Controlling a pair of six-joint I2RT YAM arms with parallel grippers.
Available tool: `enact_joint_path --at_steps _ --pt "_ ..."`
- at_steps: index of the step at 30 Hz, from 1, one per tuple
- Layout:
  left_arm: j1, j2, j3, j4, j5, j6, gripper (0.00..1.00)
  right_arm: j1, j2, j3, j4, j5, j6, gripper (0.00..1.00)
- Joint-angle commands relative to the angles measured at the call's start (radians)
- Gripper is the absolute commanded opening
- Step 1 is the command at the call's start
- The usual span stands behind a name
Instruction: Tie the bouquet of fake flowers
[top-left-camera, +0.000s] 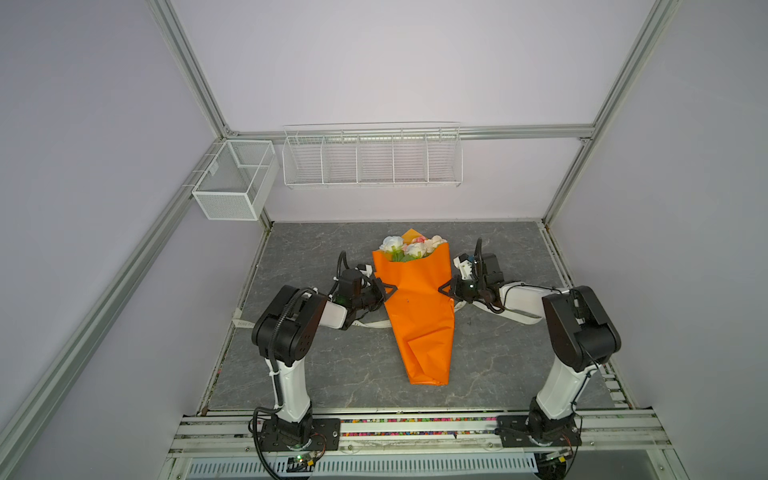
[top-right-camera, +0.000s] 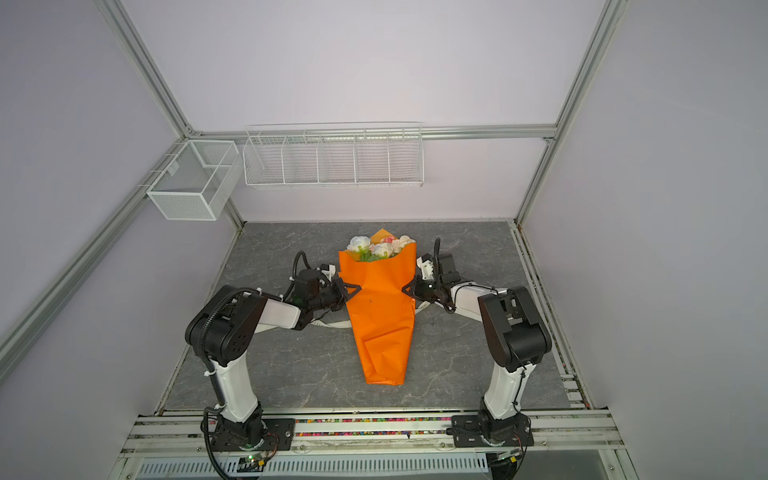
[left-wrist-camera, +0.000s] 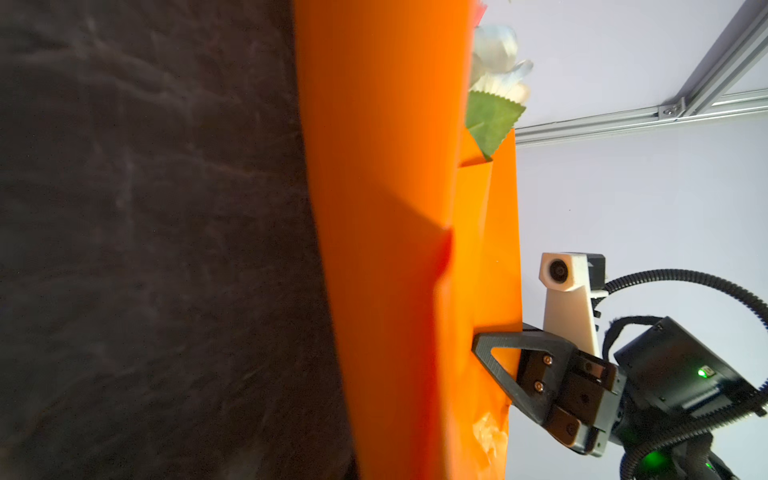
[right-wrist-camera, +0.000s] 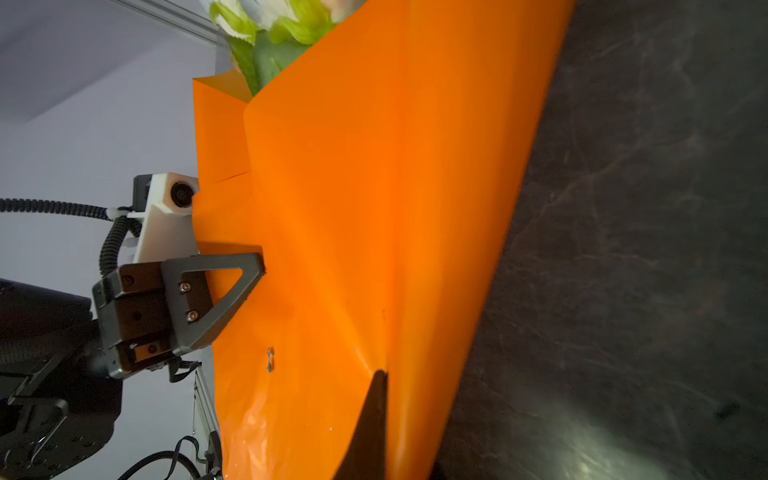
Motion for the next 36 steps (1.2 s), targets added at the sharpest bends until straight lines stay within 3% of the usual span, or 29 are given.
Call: enact_joint_path --at_steps 1,9,13,16,19,21,28,36 --pt "-0.005 0.027 -0.022 0.073 -0.011 -0.023 0.0 0.008 -0.014 -0.046 -0.001 0.018 -0.005 0.07" --pt "-0.005 0.08 0.017 0.048 0.004 -0.009 0.0 0.008 0.013 -0.042 -0.006 0.049 0.003 0.12" --pt "-0.001 0.036 0.008 -0.04 -0.024 0.047 0.14 0.009 -0.007 -0.017 -0.053 0.07 -0.015 0.17" --pt "0.001 -0.017 0.035 -0.168 -0.058 0.126 0.22 0.007 -0.011 0.022 -0.112 0.081 -0.045 0.14" --pt "0.008 -0.012 0.098 -0.256 -0.038 0.175 0.06 0.006 0.016 0.065 -0.136 0.069 -0.062 0.08" --pt "0.019 0.004 0.119 -0.239 -0.02 0.166 0.02 0.004 0.035 0.083 -0.135 0.069 -0.063 0.08" --pt "0.056 0.069 0.129 -0.146 0.037 0.092 0.0 0.001 0.059 0.088 -0.124 0.076 -0.029 0.08" --pt "0.051 0.025 0.05 -0.102 0.036 0.074 0.0 0.001 0.015 0.057 -0.13 0.073 -0.027 0.07"
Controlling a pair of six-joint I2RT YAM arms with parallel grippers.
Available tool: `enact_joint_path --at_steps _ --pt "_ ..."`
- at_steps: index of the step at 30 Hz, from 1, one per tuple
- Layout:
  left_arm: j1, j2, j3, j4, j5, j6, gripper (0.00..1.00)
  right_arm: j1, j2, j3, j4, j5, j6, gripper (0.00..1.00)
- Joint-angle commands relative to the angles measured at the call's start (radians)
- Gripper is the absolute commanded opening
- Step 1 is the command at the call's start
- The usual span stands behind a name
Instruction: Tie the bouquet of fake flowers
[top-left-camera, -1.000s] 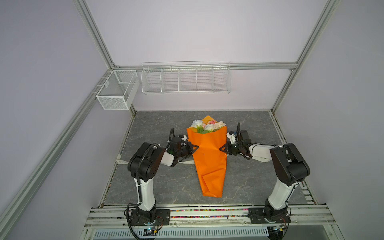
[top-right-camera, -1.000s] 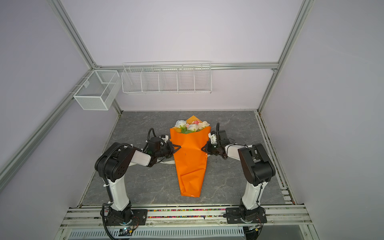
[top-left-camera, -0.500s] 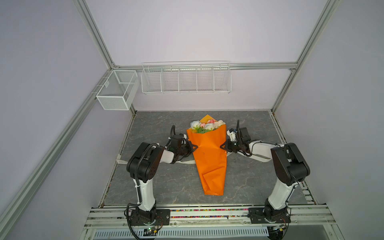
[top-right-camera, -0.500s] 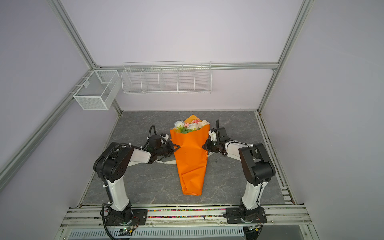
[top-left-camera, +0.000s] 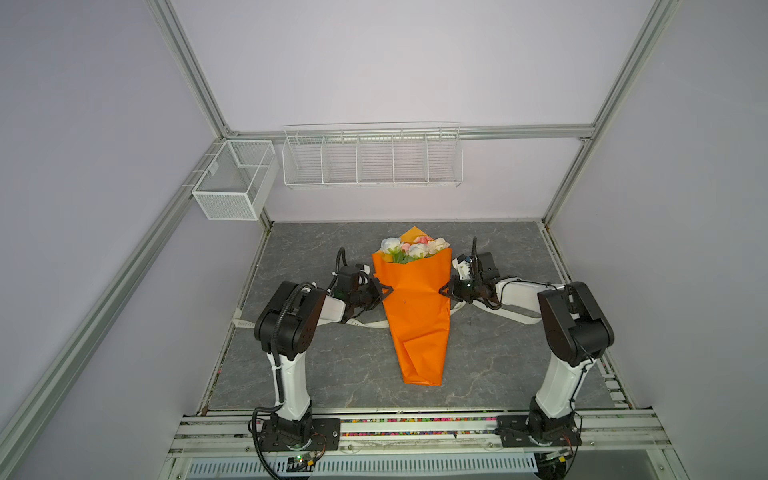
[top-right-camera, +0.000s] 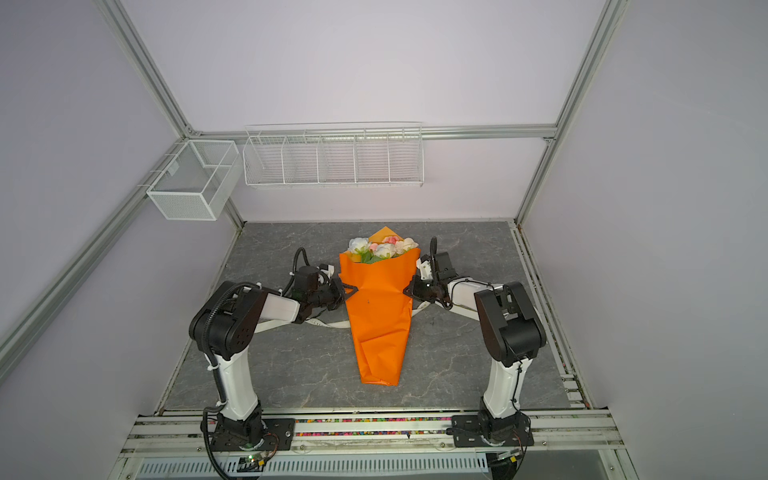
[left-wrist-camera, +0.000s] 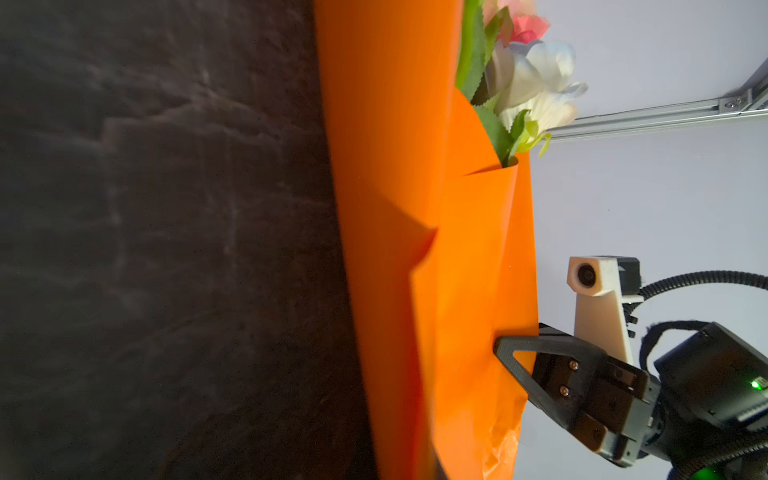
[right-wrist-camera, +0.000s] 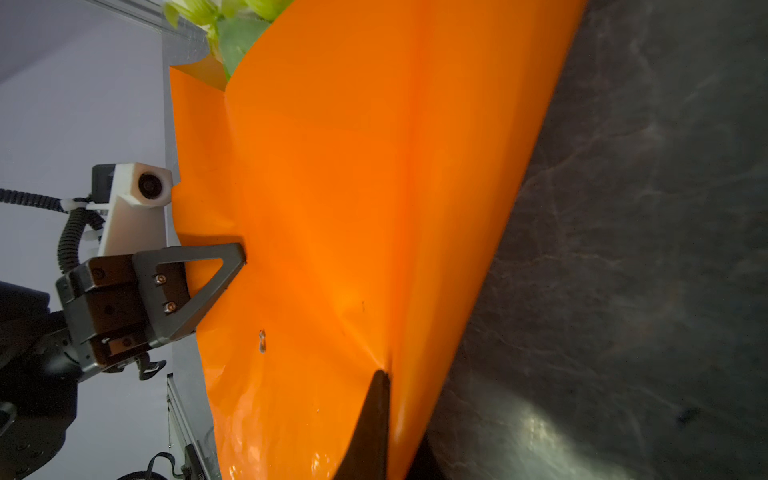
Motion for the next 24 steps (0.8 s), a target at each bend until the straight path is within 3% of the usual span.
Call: enact_joint_path --at_steps 1,5,6,11,15,19,24 --pt "0.003 -0.022 -0.025 0.028 0.002 -0.01 0.0 -0.004 -0.029 -0.023 -0.021 0.014 0.001 0.07" --pt "0.003 -0.006 -0.025 0.034 0.016 -0.015 0.02 -0.003 -0.019 -0.029 -0.031 0.025 0.005 0.08" --pt "0.004 -0.013 -0.026 0.02 0.01 -0.01 0.12 -0.002 -0.022 -0.032 -0.038 0.032 0.009 0.08" --pt "0.005 -0.114 -0.016 -0.15 -0.045 0.083 0.3 -0.003 -0.079 -0.025 -0.119 0.09 -0.001 0.2" --pt "0.007 -0.205 -0.003 -0.366 -0.114 0.193 0.42 -0.005 -0.152 -0.007 -0.231 0.159 -0.038 0.39" --pt "0.022 -0.277 -0.022 -0.47 -0.143 0.243 0.45 -0.012 -0.232 -0.013 -0.337 0.248 -0.056 0.59" --pt "0.032 -0.373 -0.037 -0.605 -0.188 0.305 0.57 -0.02 -0.365 -0.037 -0.489 0.487 -0.049 0.8"
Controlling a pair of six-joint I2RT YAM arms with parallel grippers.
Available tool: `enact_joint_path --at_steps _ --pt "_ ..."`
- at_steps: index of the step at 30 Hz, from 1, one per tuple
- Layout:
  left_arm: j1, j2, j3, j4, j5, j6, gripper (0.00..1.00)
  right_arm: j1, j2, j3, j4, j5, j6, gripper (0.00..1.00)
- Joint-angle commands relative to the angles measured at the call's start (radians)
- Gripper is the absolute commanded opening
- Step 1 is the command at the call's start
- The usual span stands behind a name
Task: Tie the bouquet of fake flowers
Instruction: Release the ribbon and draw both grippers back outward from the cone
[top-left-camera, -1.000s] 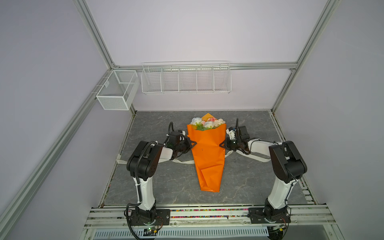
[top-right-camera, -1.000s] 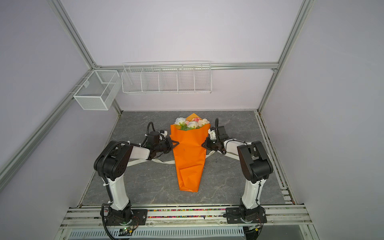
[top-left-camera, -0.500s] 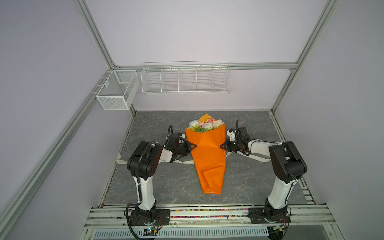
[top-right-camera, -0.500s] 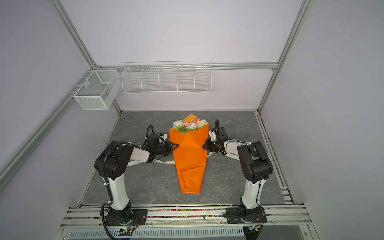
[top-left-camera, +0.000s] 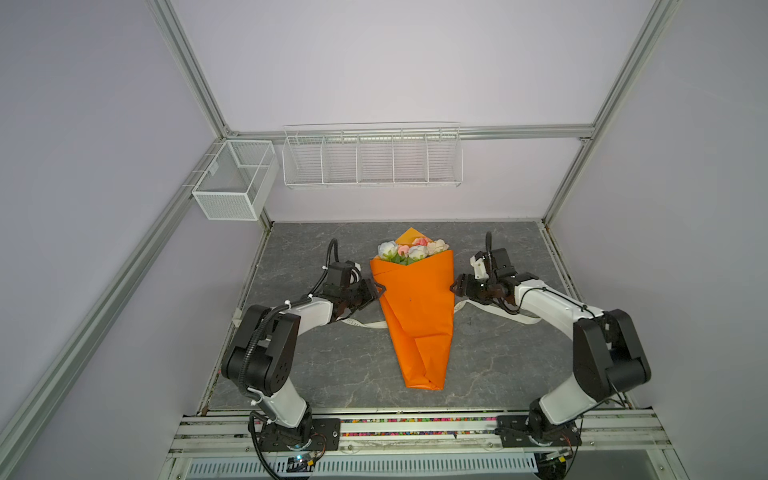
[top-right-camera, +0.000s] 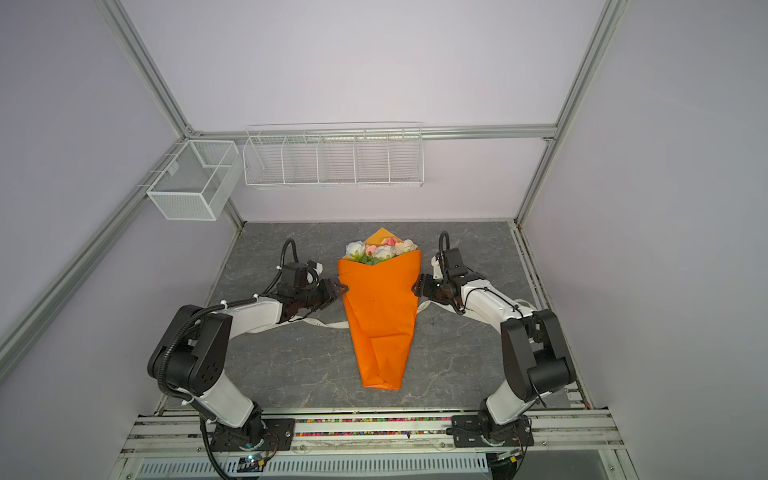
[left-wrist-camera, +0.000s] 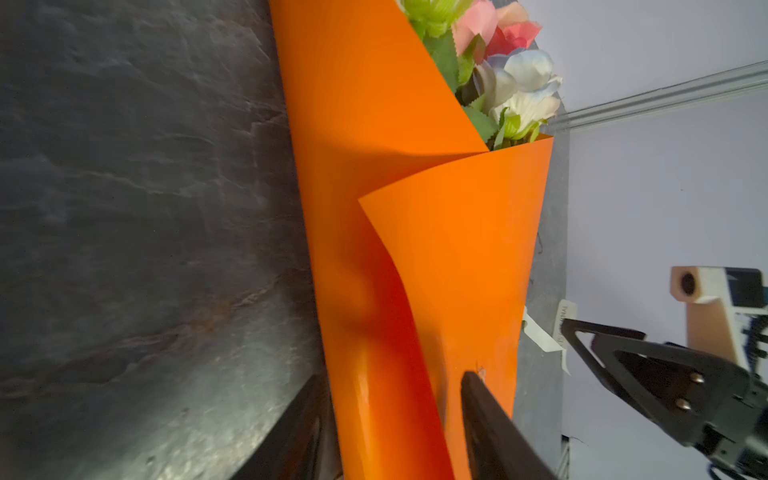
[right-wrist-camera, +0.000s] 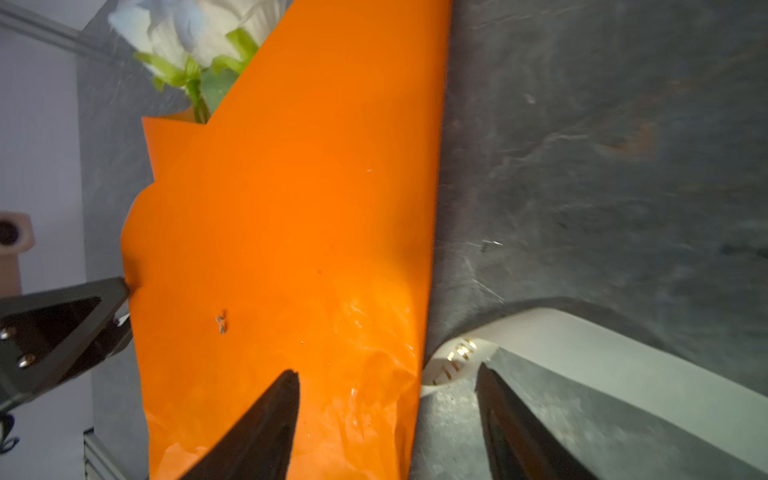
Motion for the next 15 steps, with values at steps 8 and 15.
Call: enact_joint_path --at_steps 8,15 --pt "0.035 -0.228 -0.013 -0.426 -0.261 0.153 0.7 -0.14 -0.18 -0.074 -0.301 0.415 0.087 0.92" --pt "0.132 -0.411 -0.062 -0.64 -0.508 0.052 0.66 -0.252 -0.231 -0.108 -0.349 0.481 0.177 0.89"
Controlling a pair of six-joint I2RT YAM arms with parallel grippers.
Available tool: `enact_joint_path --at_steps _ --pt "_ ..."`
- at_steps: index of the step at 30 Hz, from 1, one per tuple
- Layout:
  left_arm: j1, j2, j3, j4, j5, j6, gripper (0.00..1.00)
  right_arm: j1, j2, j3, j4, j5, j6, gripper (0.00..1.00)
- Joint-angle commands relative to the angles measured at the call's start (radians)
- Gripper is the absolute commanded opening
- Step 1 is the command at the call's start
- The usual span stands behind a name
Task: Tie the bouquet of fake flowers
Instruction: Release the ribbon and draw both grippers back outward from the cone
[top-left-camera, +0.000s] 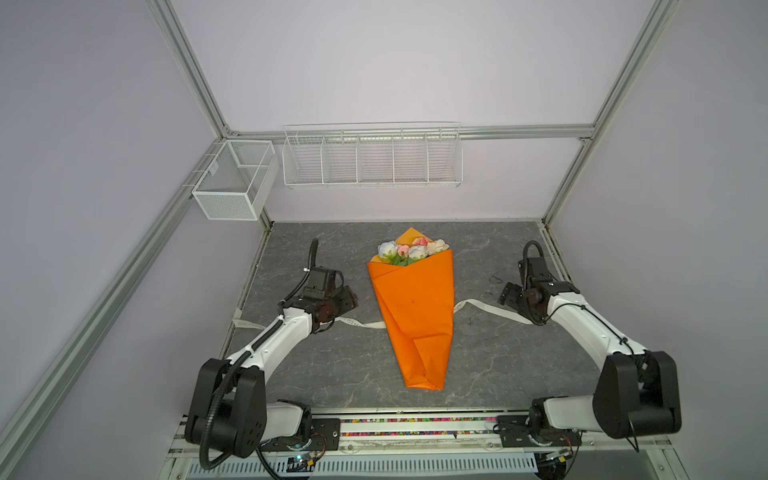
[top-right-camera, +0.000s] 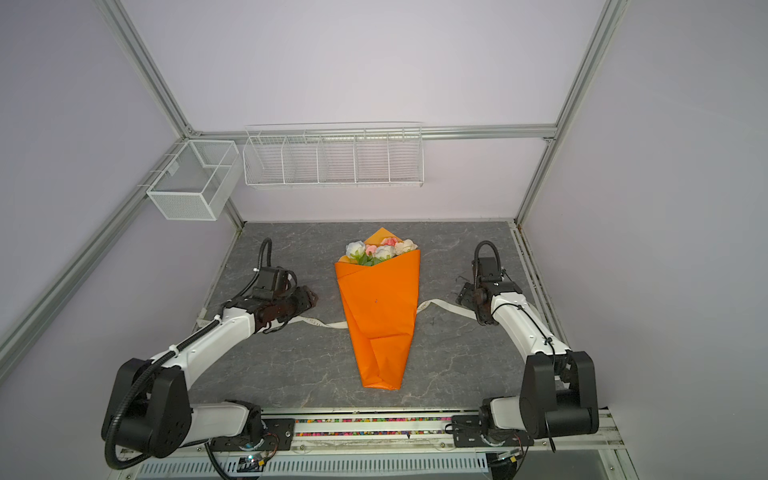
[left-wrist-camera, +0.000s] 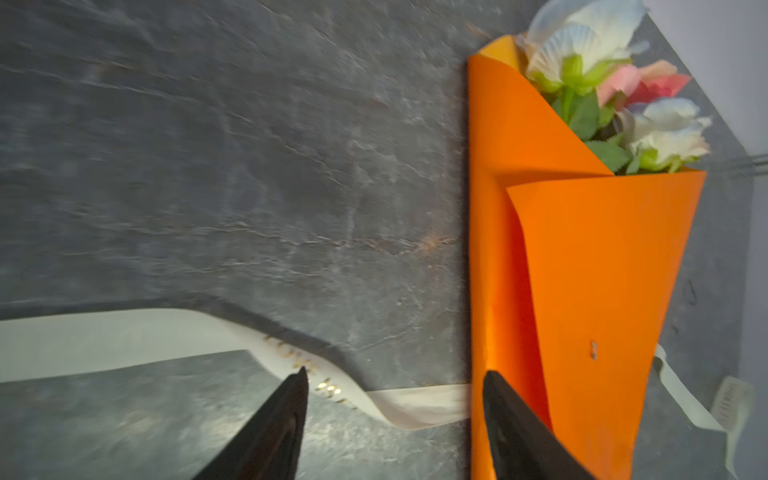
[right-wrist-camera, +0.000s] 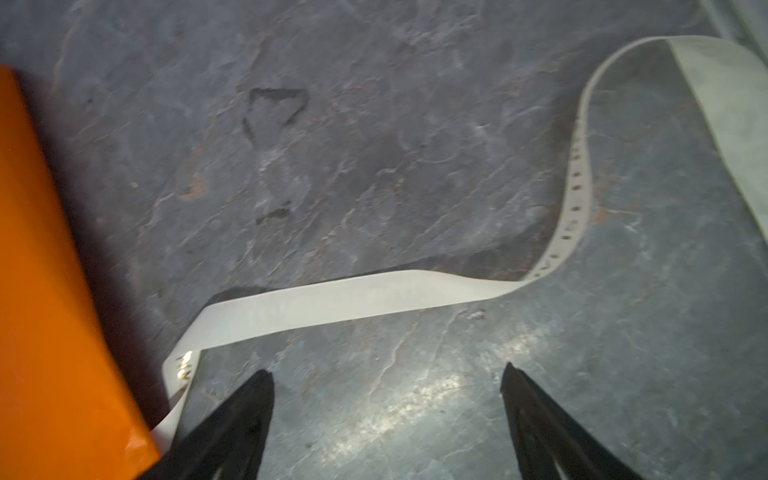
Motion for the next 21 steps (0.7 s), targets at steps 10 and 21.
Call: enact_joint_path --at_steps 10,21 --pt "0.317 -0.02 -0.098 -0.199 -0.085 -0.054 0.63 -0.044 -0.031 0.022 -0.084 0.072 0.039 0.92" --pt "0.321 0.296 0.131 -0.3 -0.167 -0.082 0.68 -0.045 -0.028 0.001 -0.083 0.065 0.004 0.93"
